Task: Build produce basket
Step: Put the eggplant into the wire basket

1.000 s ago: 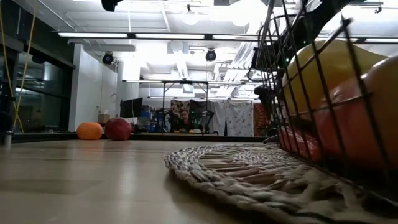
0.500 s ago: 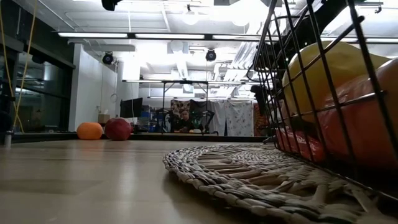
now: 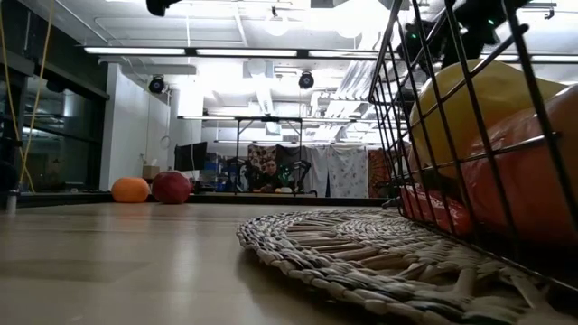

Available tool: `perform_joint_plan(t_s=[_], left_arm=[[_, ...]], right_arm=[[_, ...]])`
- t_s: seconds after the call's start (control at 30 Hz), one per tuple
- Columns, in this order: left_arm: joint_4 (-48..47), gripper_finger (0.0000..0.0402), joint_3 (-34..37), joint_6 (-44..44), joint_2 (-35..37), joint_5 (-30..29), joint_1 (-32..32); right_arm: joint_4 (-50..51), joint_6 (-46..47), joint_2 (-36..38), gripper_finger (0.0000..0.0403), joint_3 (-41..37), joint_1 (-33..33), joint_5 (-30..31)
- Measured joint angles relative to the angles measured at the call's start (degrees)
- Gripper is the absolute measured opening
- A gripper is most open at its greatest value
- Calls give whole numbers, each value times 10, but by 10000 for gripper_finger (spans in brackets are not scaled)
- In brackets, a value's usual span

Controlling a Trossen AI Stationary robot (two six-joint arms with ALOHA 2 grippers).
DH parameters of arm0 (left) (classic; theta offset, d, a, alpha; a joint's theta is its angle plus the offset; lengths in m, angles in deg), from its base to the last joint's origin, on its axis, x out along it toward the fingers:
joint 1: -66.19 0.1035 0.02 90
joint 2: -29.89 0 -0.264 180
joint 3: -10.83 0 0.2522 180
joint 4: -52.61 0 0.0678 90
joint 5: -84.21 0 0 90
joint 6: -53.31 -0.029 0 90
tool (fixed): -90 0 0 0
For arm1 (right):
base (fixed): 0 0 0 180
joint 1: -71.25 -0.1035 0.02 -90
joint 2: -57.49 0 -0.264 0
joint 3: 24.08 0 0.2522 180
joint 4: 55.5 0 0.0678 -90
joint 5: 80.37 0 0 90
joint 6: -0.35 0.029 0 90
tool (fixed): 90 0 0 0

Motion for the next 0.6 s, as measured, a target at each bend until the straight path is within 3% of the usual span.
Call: perform_joint_plan(t_s=[0.13,0.27,0.37,0.53,0.6], left_arm=[[0,365,0,0,0,-18,1],[0,365,0,0,0,-33,1],[0,365,0,1,0,-44,1],[0,365,0,5,0,-63,1],[0,365,0,5,0,-64,1]], right_arm=[[-179,24,19,366,-105,13,-25],[-298,96,12,304,-162,27,-46],[-318,137,2,221,-173,26,-46],[-377,149,-30,31,-173,27,-57],[-399,151,-50,19,-173,27,-62]])
